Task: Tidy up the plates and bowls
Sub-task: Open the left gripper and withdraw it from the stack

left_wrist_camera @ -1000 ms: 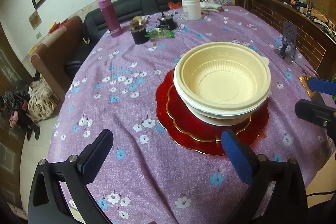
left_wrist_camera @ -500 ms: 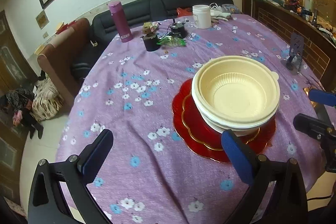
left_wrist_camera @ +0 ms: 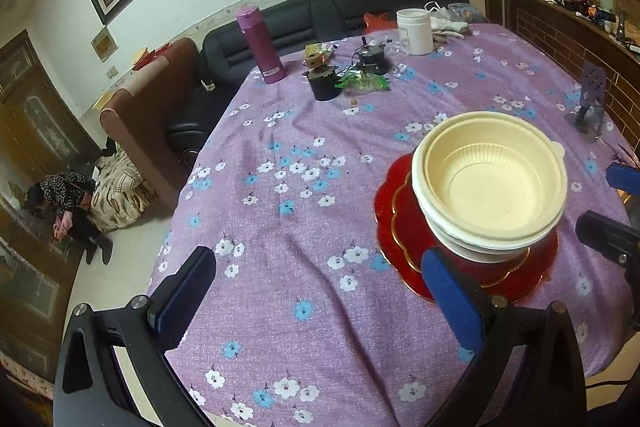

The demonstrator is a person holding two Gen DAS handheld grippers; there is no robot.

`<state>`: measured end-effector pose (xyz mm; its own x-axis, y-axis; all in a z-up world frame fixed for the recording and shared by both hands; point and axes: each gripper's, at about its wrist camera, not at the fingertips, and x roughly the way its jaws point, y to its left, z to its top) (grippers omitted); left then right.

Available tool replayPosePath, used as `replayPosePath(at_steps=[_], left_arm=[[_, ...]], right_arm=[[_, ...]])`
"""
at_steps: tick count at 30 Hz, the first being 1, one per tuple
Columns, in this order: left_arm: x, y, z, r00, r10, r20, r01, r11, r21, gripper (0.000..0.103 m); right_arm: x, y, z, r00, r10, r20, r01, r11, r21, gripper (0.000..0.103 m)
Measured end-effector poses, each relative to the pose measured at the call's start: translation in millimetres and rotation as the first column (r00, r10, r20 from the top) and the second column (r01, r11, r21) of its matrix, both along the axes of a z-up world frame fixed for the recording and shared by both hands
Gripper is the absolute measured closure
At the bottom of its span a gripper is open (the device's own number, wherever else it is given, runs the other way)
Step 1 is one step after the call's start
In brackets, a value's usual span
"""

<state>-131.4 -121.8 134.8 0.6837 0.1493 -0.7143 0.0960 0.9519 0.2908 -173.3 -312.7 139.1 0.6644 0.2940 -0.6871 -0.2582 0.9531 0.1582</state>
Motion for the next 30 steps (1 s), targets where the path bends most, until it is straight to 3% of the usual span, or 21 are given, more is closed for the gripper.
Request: replayPosePath(at_steps=[30], left_arm=[[17.2, -6.0, -8.6, 0.999, -0.052, -0.018, 0.052, 0.999, 0.016, 0.000]], right_arm=[[6.6, 1.1, -2.1, 0.999, -0.041, -0.016, 0.041, 0.999, -0.021, 0.021]])
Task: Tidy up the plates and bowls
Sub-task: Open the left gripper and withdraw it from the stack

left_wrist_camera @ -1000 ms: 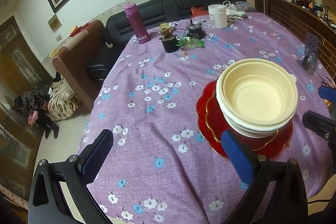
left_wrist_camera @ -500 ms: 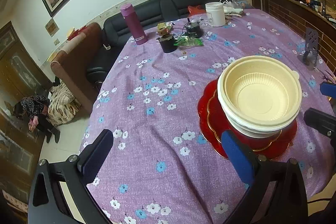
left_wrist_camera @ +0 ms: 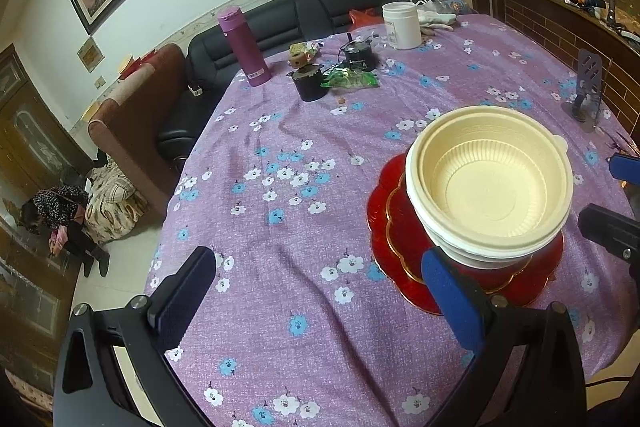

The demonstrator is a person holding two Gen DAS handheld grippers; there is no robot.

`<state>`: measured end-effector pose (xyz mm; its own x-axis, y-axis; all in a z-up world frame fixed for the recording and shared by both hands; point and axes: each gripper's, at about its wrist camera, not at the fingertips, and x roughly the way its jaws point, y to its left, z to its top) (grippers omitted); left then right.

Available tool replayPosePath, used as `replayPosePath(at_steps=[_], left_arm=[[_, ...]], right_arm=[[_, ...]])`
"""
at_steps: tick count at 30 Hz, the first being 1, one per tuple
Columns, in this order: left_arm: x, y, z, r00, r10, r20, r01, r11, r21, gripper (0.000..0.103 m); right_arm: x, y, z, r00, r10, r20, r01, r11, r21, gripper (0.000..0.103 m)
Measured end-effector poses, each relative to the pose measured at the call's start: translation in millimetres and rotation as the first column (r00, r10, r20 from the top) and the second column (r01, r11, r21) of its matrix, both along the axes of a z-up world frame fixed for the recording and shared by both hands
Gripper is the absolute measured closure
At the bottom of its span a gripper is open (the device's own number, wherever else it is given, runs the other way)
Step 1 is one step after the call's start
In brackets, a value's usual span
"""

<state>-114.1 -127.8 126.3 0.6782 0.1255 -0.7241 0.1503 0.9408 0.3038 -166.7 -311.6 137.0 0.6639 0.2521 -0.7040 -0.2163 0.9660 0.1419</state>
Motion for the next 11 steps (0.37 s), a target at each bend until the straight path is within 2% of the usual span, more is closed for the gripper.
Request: replayPosePath(at_steps=[4, 8, 11], left_arm=[[1.3, -0.1, -0.2, 1.000, -0.004, -0.002, 0.004, 1.000, -0.006, 0.000], [4.0, -2.4, -1.1, 0.999, -0.033, -0.038, 0.032, 0.999, -0.024, 0.000], [1.6, -5.1, 0.7, 0.999, -0.041, -0.021, 0.041, 0.999, -0.017, 0.000]], right_arm=[[0.4, -1.8, 0.2, 1.000, -0.007, -0.001, 0.007, 1.000, -0.003, 0.021], [-0.3, -2.5, 1.5, 1.000, -0.010, 0.000, 0.010, 1.000, -0.007, 0.021], [-0.9, -3.7, 2.6, 1.000, -0.016, -0.001, 0.016, 1.000, -0.009, 0.021]])
